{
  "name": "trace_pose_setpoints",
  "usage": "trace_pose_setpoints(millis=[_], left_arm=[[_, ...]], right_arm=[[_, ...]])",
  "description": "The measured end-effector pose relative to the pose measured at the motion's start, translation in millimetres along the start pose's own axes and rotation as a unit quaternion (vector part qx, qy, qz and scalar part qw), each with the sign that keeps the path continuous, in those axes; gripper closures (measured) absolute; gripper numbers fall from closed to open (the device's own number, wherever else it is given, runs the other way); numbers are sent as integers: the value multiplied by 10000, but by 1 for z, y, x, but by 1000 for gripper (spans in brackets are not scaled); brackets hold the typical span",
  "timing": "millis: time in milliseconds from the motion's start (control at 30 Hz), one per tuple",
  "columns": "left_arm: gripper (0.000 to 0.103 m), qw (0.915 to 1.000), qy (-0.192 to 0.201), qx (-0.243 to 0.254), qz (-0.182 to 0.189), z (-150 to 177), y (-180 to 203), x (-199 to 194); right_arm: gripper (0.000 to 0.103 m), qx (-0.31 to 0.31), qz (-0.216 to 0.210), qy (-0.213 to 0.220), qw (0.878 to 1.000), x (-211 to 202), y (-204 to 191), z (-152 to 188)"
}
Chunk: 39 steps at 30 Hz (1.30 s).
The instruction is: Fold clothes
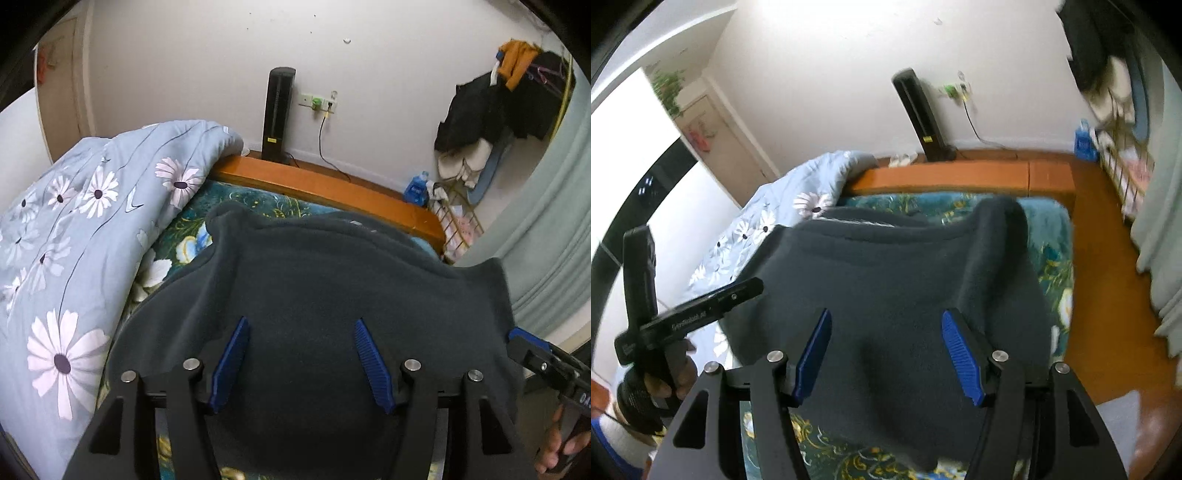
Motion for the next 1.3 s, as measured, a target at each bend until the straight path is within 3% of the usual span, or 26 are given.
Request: trace_pose_setpoints(millis=[67,167,300,367,500,567,833,1033,1300], left_arm=[[22,9999,124,30,19,7,2,-16],[17,9998,150,-63,108,29,-1,-34],[8,9994,137,-282,145,60,-12,-53],[0,9994,195,-293,19,72,-18,-63],[0,9985,317,-315,-331,92,-30,-77],[0,9970,324,-450,-531,99,-39,-78],[0,9947,10,-866,-545,134,-42,-53],[0,9955,-183,-533,-757,149,-36,-33],[0,9949,-348,-552,-772,153,-36,-17]], right_arm=[[38,-205,46,132,9997,-21,-14,7],[27,-369,52,186,9991,-37,-29,30],[22,-353,-7,112,9993,-38,-40,63],[5,-206,60,21,9998,-34,-41,72],[0,-108,188,120,9997,-35,-46,84],[0,-84,308,129,9994,-33,-44,89],[0,11,788,168,9967,-27,-38,110],[0,34,836,-47,9965,-11,-28,122],[0,-249,972,-177,9948,-1,-23,126]])
Point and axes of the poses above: each gripper's, at about its wrist camera, not at the fingertips, and x roughly the way its jaws point, y to its right, z to its underside, the point moved 4 cm from there along x, roughly the way its jaws point, and after that the axes turned 6 degrees about -x, right-handed, at the moved point
